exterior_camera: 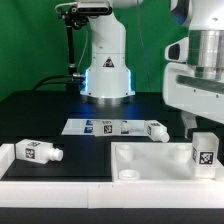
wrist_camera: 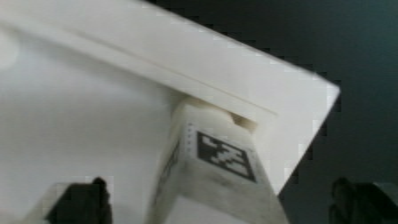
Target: Assemble one leg
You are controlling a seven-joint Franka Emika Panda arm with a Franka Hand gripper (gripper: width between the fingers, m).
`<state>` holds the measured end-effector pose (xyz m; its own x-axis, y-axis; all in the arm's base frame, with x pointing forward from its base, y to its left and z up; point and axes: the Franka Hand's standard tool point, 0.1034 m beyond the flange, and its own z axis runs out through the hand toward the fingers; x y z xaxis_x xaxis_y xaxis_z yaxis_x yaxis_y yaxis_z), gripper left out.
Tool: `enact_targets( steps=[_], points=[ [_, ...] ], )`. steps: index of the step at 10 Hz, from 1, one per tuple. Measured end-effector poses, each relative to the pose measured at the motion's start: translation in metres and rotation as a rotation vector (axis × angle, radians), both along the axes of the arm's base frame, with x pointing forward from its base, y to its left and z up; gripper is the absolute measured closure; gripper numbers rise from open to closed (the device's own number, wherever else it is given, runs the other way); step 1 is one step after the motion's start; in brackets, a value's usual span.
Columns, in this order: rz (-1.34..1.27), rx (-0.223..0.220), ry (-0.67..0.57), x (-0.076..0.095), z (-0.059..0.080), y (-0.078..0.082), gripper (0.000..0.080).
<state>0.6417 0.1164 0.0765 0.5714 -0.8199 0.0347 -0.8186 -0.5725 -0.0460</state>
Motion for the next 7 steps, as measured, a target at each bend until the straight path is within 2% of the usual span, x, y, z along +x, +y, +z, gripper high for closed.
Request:
enact_targets(
  steps=[1, 4, 6, 7],
  points=[
    [0.046, -0.007, -0.007, -0.0019, -0.0016, -0.0019, 0.0157],
    [0.220, -0.029, -0.007, -0.0008, -0.0015, -0.0046, 0.0151],
    [0.539, -0.082, 0.005, -0.0005, -0.0009, -0.0025, 0.0151],
    [0.673, -0.087, 0.007, -0.0001, -0.0007, -0.0015, 0.0151]
  ],
)
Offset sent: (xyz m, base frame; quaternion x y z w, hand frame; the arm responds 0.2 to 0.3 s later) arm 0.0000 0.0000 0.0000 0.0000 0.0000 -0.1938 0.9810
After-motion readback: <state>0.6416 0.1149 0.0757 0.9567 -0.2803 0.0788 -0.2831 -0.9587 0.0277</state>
